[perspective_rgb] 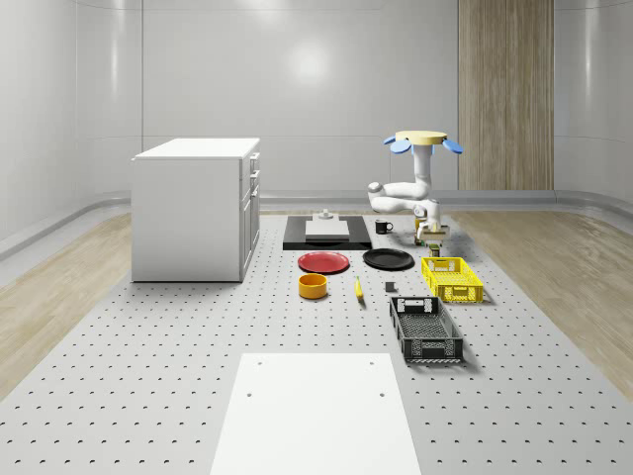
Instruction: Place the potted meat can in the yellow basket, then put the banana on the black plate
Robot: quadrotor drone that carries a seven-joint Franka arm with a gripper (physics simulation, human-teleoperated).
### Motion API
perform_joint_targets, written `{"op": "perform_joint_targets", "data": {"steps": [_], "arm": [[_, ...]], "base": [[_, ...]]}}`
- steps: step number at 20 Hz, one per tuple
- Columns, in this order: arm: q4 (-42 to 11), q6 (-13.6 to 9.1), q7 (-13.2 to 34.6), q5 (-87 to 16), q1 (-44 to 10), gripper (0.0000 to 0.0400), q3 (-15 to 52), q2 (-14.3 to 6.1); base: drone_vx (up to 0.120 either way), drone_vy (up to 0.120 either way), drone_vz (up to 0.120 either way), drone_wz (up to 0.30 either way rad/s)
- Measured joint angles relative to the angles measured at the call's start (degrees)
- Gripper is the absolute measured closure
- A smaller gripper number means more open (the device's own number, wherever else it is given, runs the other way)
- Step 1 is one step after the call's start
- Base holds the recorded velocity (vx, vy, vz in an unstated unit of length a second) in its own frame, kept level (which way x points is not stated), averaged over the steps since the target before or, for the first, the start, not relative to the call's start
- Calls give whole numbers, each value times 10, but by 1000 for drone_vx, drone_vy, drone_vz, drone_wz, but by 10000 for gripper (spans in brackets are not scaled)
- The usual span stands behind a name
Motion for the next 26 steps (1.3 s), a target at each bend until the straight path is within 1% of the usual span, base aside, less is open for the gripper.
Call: {"op": "perform_joint_targets", "data": {"steps": [6, 9, 12, 15, 17, 20, 24, 26], "arm": [[7, 16, -1, -23, -4, 0, -26, -7], [9, 20, -1, -28, -5, 72, -32, -9], [10, 22, 0, -32, -6, 92, -34, -10], [7, 19, 2, -22, -5, 111, -25, -11], [4, 14, 2, -11, -4, 107, -12, -11], [-1, 6, 4, 9, -4, 107, 9, -11], [-4, 1, 6, 25, -4, 107, 26, -12], [-5, 0, 7, 30, -4, 107, 31, -13]], "base": [[0, 0, 0, 0], [0, 0, 0, 0], [0, 0, 0, 0], [0, 0, 0, 0], [0, 0, 20, 0], [0, 0, 120, 0], [0, 0, 120, 0], [80, 0, 120, 0]]}}
